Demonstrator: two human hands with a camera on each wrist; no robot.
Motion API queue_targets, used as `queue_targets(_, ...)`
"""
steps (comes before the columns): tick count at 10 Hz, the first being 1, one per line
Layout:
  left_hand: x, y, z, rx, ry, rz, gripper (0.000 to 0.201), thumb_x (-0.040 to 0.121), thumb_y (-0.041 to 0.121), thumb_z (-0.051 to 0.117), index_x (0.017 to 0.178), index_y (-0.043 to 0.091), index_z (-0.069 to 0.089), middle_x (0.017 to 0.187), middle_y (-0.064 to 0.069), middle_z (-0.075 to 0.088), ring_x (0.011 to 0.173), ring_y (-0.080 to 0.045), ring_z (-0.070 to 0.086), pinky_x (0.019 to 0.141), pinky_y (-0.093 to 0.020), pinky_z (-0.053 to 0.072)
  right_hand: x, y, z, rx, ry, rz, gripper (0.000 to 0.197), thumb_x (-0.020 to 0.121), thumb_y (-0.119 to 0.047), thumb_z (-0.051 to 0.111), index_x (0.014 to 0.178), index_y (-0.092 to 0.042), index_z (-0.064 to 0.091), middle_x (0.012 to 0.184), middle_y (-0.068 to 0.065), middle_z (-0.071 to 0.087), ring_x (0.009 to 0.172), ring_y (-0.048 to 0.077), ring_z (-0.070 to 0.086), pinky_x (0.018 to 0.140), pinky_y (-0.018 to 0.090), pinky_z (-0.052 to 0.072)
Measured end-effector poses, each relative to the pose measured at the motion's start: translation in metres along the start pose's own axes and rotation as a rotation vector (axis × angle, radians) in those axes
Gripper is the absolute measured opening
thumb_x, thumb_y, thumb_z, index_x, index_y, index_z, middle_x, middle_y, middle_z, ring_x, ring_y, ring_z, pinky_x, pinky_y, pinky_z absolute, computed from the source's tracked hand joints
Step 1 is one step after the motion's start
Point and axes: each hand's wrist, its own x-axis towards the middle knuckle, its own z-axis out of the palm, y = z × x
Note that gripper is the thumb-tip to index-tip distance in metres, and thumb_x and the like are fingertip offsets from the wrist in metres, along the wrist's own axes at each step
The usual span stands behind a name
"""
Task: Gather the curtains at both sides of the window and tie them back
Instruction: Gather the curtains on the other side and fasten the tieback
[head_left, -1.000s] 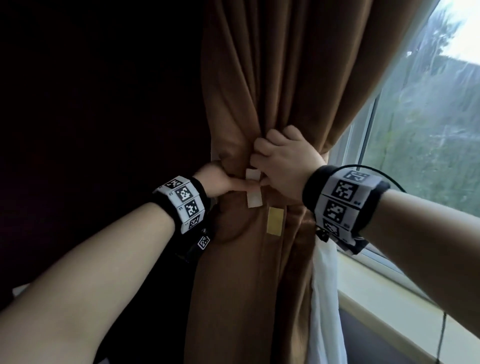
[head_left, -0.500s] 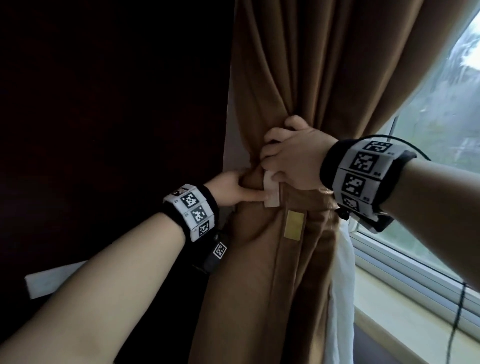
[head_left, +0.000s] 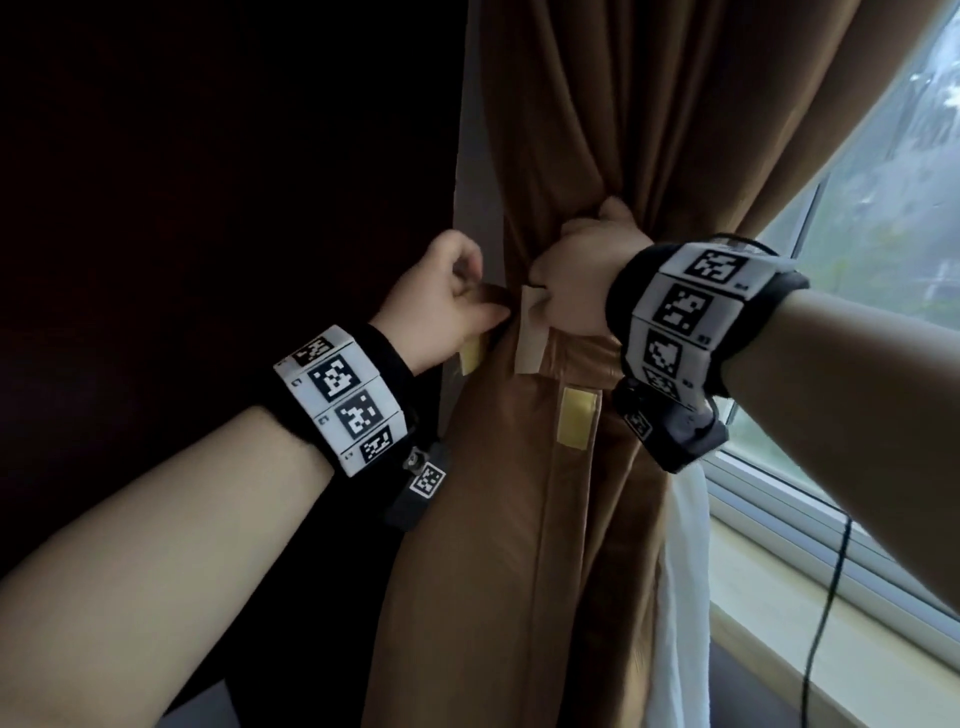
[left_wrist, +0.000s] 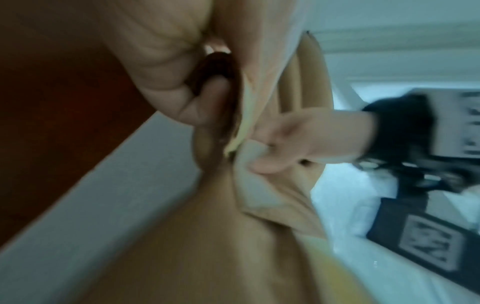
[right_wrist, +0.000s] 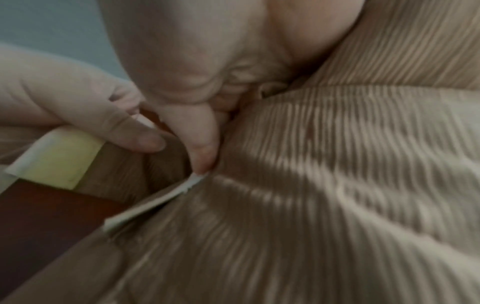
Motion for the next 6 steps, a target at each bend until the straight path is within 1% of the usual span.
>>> queue_targets(1, -0.006, -0.008, 0.016, -0.124, 0.098, -0.081, 0.040, 0.071, 0.001, 0.069, 0.079, 0.029, 0.041, 0.079, 0.001, 0.054, 0.071, -0.015, 0.053, 0.068, -0.029, 0.044, 0.002, -0.001, -0.002, -0.035, 0.079, -0.057, 0.036, 0.091, -0.047, 0.040, 0.107, -0.024, 0.062, 0.101, -0.001, 0.059, 0.111, 0.024, 0.051, 0.100, 0.040, 0.029)
queue_targets(2, -0.011, -0.012, 0.034, -0.335, 0.178, -0.186, 0.042, 0.062, 0.003, 0.068, 0.084, 0.029, 0.044, 0.086, 0.000, 0.052, 0.083, -0.020, 0.053, 0.075, -0.038, 0.045, 0.005, 0.000, -0.005, -0.034, 0.033, -0.059, 0.040, 0.090, -0.053, 0.043, 0.106, -0.021, 0.060, 0.091, -0.002, 0.050, 0.107, 0.025, 0.054, 0.099, 0.038, 0.034)
queue_targets(3, -0.012, -0.015, 0.043, -0.512, 0.190, -0.218, 0.046, 0.056, 0.002, 0.068, 0.086, 0.025, 0.043, 0.087, -0.005, 0.053, 0.081, -0.022, 0.054, 0.072, -0.038, 0.045, 0.009, 0.000, -0.003, -0.050, -0.017, -0.035, 0.046, 0.089, -0.057, 0.041, 0.109, -0.019, 0.058, 0.098, 0.001, 0.053, 0.111, 0.025, 0.051, 0.100, 0.038, 0.033)
queue_targets(4, -0.010, -0.018, 0.044, -0.560, 0.160, -0.222, 0.048, 0.053, 0.004, 0.065, 0.089, 0.025, 0.041, 0.082, -0.004, 0.051, 0.071, -0.015, 0.052, 0.062, -0.030, 0.044, 0.013, -0.002, 0.002, -0.064, 0.050, -0.022, 0.038, 0.095, -0.045, 0.037, 0.110, -0.018, 0.059, 0.113, 0.003, 0.058, 0.115, 0.025, 0.049, 0.102, 0.039, 0.030)
queue_targets(5, -0.007, -0.020, 0.045, -0.524, 0.173, -0.212, 0.046, 0.054, 0.002, 0.064, 0.087, 0.025, 0.041, 0.085, -0.004, 0.051, 0.072, -0.014, 0.051, 0.059, -0.027, 0.043, 0.010, -0.002, 0.002, 0.026, 0.059, -0.014, 0.028, 0.093, -0.039, 0.043, 0.106, -0.021, 0.061, 0.113, 0.002, 0.061, 0.115, 0.025, 0.050, 0.102, 0.040, 0.031)
queue_targets(6, -0.005, -0.023, 0.048, -0.569, 0.198, -0.215, 0.053, 0.058, -0.007, 0.071, 0.091, 0.024, 0.044, 0.089, -0.004, 0.055, 0.082, -0.019, 0.056, 0.074, -0.037, 0.050, 0.011, 0.004, 0.002, 0.155, 0.085, -0.030, 0.027, 0.085, -0.039, 0.057, 0.104, -0.022, 0.063, 0.111, 0.003, 0.065, 0.113, 0.026, 0.054, 0.100, 0.040, 0.035)
